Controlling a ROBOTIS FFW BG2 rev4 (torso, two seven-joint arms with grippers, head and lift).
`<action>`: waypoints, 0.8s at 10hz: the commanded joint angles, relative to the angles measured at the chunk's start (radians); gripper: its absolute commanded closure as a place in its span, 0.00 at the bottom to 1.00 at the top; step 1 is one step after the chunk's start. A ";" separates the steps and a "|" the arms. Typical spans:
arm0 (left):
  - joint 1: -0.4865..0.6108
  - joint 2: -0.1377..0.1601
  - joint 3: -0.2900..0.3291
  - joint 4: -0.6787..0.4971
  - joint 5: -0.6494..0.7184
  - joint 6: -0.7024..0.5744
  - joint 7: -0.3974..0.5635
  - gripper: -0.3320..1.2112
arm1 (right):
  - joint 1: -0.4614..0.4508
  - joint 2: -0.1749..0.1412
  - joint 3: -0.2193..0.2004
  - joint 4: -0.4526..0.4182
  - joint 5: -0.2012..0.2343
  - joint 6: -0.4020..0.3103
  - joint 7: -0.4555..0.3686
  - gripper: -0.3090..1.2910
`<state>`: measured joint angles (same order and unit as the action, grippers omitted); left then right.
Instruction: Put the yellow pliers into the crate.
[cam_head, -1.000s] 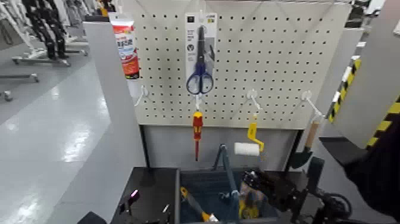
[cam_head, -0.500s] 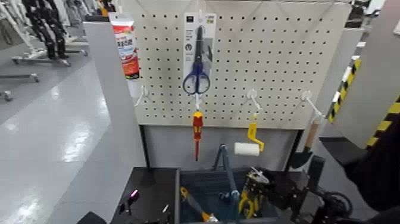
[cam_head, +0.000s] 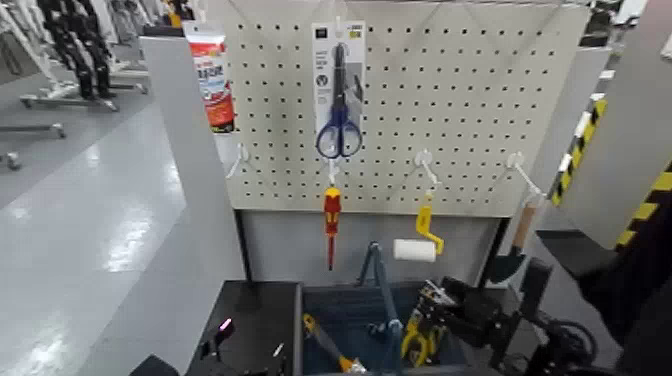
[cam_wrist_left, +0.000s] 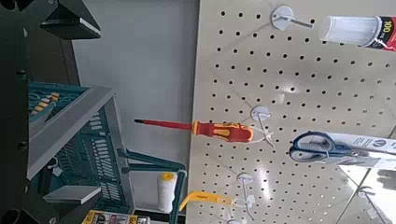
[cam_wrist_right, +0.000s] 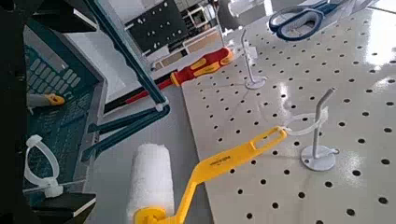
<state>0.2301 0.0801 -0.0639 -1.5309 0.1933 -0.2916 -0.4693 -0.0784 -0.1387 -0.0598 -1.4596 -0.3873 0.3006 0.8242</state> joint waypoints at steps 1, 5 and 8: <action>0.002 0.000 0.001 0.000 0.000 -0.003 0.001 0.30 | 0.115 0.013 0.002 -0.168 0.050 -0.084 -0.171 0.21; 0.003 0.001 0.004 -0.002 0.000 -0.006 -0.005 0.30 | 0.353 0.024 0.018 -0.312 0.107 -0.304 -0.347 0.23; 0.009 0.004 0.007 -0.006 0.000 -0.006 -0.006 0.30 | 0.542 0.044 0.017 -0.372 0.174 -0.445 -0.496 0.24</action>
<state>0.2373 0.0842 -0.0578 -1.5354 0.1933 -0.2976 -0.4754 0.4303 -0.0988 -0.0452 -1.8219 -0.2165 -0.1265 0.3320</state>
